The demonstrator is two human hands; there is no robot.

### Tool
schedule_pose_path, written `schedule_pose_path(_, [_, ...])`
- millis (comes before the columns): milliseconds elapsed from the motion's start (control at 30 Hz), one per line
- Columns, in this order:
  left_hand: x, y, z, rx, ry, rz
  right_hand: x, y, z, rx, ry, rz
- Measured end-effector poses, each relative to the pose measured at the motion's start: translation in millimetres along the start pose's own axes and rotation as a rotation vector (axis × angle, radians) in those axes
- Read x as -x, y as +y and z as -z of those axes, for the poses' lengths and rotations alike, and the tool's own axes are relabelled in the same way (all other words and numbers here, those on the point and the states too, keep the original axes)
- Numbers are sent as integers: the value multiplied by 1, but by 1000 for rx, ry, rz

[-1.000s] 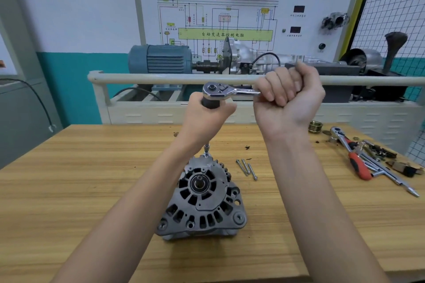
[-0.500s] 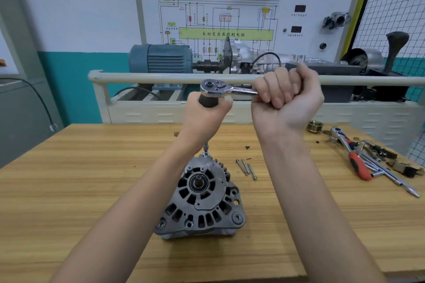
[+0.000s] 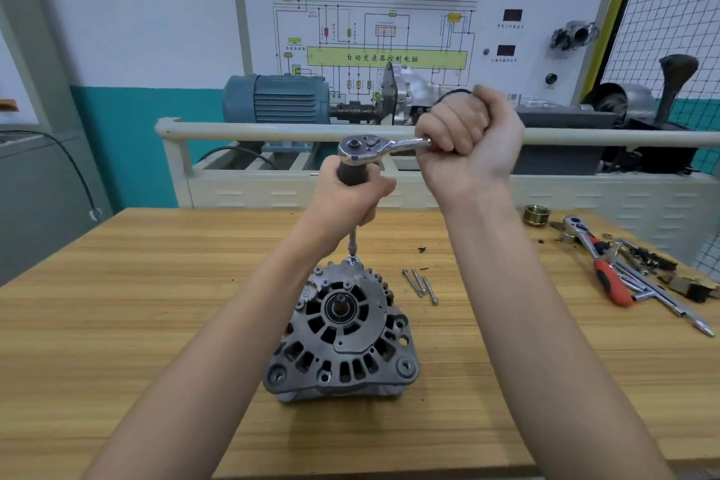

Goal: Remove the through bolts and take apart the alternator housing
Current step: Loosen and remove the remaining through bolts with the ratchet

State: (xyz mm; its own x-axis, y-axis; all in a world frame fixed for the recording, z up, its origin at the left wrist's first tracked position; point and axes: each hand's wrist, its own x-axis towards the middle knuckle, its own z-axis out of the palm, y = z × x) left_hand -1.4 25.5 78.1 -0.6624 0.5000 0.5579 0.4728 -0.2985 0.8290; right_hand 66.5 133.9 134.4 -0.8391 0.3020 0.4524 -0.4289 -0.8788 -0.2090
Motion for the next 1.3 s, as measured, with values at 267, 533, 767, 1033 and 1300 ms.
schedule_pose_path(267, [3, 4, 3, -93, -17, -5, 13, 0, -1, 57, -52, 71])
schedule_pose_path(533, [0, 9, -1, -72, -126, 0, -22, -6, -4, -50, 14, -202])
schedule_pose_path(767, [-4, -1, -8, -143, 160, 5, 33, 9, 8, 96, -72, 288])
schedule_pose_path(1033, [0, 10, 6, -135, -174, -40, -17, -7, -3, 4, -4, -168])
schedule_pose_path(1300, [-1, -1, 1, -45, -50, 1, 9, 0, 7, -22, -40, 68])
